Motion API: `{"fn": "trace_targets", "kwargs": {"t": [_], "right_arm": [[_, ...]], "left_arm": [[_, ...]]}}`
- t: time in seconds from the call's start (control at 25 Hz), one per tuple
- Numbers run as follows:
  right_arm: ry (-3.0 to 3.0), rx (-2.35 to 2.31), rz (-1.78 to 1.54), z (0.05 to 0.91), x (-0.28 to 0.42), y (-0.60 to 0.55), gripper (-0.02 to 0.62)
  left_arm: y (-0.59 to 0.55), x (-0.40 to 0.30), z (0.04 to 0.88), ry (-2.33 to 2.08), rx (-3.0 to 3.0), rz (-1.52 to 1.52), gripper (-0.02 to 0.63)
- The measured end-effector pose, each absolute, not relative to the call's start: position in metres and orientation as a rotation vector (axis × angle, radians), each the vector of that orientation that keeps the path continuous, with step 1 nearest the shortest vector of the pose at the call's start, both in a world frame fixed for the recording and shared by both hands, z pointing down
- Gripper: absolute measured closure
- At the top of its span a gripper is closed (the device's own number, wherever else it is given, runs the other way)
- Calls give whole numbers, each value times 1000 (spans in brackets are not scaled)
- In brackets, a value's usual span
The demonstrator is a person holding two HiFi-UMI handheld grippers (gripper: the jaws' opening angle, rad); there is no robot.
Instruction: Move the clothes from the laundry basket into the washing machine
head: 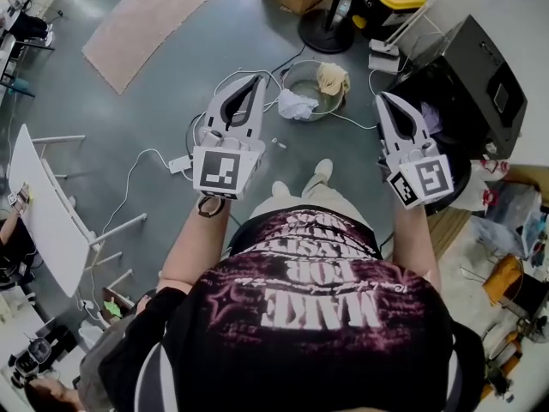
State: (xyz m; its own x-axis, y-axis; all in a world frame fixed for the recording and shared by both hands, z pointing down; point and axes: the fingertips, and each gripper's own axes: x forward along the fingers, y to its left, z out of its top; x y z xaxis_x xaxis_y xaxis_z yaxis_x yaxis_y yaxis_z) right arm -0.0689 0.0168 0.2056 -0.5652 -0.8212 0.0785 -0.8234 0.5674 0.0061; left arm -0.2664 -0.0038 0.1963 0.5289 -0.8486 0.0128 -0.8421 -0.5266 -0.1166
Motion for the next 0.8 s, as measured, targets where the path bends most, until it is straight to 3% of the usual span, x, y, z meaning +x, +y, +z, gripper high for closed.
{"fn": "trace_targets", "kwargs": {"t": [0.8], "right_arm": [[-2842, 1251, 171, 232, -18, -76, 592]], "left_arm": [[-91, -190, 203, 1550, -2588, -223, 601]]}}
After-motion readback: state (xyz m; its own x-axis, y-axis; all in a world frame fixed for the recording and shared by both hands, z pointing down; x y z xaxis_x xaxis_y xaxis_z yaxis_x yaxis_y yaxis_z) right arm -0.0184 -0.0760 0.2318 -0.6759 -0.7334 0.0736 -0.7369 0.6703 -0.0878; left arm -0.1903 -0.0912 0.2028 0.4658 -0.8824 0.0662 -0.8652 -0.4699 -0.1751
